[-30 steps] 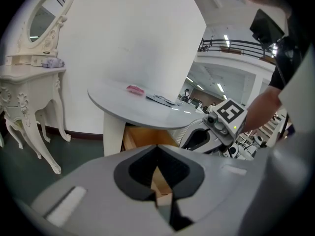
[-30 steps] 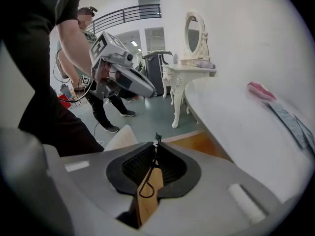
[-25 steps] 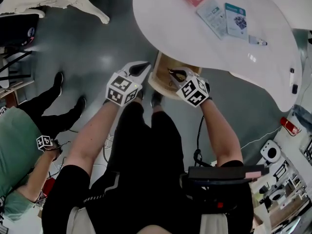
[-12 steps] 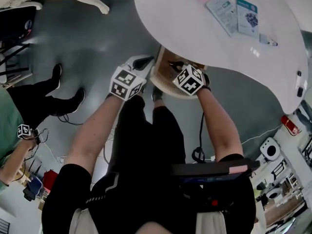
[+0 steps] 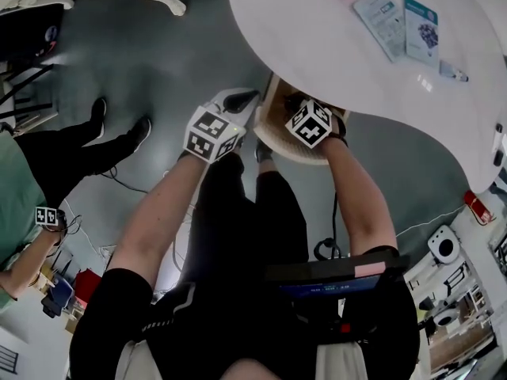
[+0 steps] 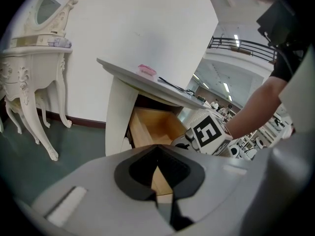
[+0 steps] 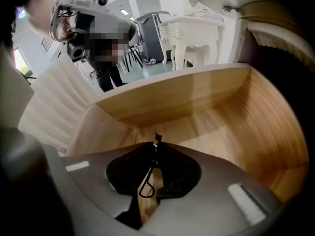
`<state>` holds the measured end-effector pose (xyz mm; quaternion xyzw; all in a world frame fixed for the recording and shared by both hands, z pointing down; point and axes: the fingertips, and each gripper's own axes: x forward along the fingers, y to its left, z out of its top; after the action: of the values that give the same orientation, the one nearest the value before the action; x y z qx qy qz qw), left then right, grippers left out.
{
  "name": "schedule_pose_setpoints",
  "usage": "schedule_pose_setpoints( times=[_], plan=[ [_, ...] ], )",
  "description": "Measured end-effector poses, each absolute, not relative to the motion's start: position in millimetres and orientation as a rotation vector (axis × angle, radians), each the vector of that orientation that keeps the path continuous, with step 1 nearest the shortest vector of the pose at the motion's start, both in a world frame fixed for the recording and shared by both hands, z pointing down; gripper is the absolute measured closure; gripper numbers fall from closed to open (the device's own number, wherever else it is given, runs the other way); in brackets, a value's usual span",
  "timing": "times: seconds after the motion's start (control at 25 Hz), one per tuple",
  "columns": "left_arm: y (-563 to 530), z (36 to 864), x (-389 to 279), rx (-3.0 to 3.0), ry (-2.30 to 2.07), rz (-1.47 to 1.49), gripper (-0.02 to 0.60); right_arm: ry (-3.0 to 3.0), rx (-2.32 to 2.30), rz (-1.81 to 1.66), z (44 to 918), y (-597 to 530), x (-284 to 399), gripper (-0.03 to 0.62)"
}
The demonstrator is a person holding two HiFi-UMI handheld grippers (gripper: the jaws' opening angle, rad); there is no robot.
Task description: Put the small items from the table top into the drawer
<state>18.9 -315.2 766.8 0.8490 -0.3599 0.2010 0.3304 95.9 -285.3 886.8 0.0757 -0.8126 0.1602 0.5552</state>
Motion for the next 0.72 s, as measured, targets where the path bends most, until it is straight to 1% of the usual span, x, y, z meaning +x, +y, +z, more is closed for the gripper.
schedule_pose_setpoints(
  times=[0.64,0.68,0.72],
  plan=[
    [-310.3,766.0,20.8,2.229,-0.914,0.504,0.581,-1.884,0.236,0.396,906.8,-286.7,94.6,0.554],
    [-309.7,765.6,21.0,2.230,-0.913,0.504,0.581,-1.879,0.233,0.405,907.6,-285.5,94.4,0.543],
    [-309.0,765.1,21.4,2.230,-0.912,0.503,0.581,-1.875,0.230,0.410,908.1,-284.2,94.7,0.511]
  ],
)
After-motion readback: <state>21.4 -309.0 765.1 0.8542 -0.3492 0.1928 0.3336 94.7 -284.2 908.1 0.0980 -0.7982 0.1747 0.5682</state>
